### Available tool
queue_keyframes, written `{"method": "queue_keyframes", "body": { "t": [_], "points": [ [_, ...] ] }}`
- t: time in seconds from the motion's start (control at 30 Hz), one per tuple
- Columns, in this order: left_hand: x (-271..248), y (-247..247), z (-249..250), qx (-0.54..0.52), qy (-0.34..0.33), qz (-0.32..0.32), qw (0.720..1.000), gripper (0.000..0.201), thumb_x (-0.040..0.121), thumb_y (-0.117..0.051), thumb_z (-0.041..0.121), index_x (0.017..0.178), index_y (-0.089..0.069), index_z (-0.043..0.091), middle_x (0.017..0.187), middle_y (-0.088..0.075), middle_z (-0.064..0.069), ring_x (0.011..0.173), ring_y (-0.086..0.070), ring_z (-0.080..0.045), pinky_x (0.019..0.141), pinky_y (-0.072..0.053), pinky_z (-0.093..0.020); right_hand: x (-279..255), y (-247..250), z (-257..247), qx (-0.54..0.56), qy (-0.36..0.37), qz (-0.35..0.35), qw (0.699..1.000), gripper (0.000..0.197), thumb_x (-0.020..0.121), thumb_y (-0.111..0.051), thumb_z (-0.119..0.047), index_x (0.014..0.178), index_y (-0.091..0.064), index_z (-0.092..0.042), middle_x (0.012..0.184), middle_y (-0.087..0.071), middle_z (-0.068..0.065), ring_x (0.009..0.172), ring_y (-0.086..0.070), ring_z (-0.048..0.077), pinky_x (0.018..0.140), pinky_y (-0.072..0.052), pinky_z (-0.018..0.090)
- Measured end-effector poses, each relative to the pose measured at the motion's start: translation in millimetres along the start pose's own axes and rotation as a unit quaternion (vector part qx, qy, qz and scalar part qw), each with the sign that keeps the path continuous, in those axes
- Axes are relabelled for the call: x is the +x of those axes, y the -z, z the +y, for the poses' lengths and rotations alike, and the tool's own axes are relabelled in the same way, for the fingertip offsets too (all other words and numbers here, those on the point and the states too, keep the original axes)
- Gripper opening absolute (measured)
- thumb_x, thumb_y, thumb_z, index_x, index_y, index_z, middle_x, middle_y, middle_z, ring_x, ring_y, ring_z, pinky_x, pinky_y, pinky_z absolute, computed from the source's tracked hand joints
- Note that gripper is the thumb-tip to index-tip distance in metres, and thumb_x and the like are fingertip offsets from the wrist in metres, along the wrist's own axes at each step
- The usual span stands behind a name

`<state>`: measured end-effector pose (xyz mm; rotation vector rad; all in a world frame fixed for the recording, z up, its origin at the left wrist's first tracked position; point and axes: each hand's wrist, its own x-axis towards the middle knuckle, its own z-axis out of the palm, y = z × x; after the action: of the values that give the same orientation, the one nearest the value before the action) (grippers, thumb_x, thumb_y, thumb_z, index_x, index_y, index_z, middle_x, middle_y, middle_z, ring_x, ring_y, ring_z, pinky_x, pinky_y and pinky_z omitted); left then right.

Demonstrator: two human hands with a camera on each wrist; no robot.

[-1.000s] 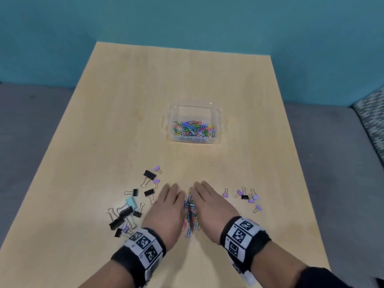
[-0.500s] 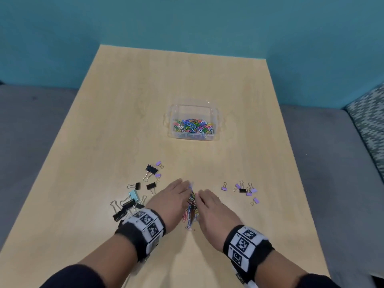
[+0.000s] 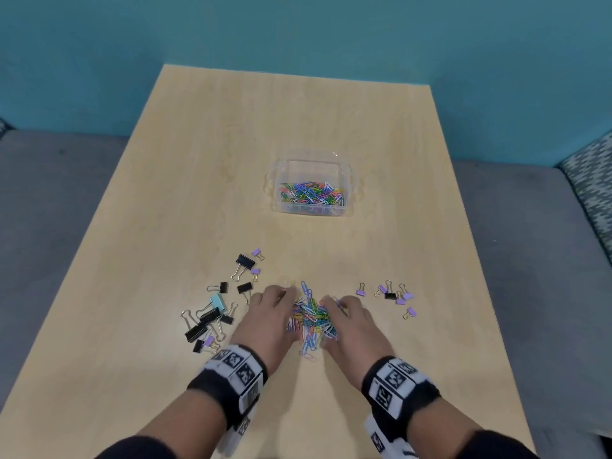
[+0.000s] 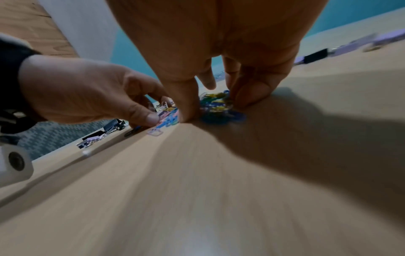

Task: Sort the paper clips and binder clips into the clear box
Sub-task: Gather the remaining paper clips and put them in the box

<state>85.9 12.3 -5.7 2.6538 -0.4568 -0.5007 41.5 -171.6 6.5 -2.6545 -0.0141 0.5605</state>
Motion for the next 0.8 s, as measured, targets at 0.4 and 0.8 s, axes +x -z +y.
{"method": "queue_keyframes", "body": {
  "t": [0.4, 0.8],
  "points": [
    [25.6, 1.0, 10.5, 0.061, -0.010, -0.021, 0.998, 0.010, 0.089, -0.055, 0.023, 0.091, -0.056, 0.014, 0.097, -0.045, -0.004, 0.078, -0.050, -0.024, 0.061, -0.034, -0.033, 32.2, 10.0, -8.5, -0.064, 0.053, -0.014, 0.996, 0.032, 0.075, -0.048, 0.010, 0.082, -0.038, -0.019, 0.092, -0.039, 0.005, 0.071, -0.036, 0.023, 0.057, -0.030, 0.034],
    [17.9, 20.1, 12.8, 0.058, -0.017, -0.036, 0.998, 0.016, 0.093, -0.049, 0.026, 0.088, -0.055, 0.013, 0.091, -0.047, -0.002, 0.075, -0.054, -0.026, 0.063, -0.042, -0.035, 34.0, 32.8, -8.5, -0.096, 0.072, -0.043, 0.992, 0.031, 0.081, -0.062, -0.003, 0.080, -0.037, -0.020, 0.084, -0.033, -0.001, 0.053, -0.025, 0.013, 0.052, -0.030, 0.032]
  ]
}}
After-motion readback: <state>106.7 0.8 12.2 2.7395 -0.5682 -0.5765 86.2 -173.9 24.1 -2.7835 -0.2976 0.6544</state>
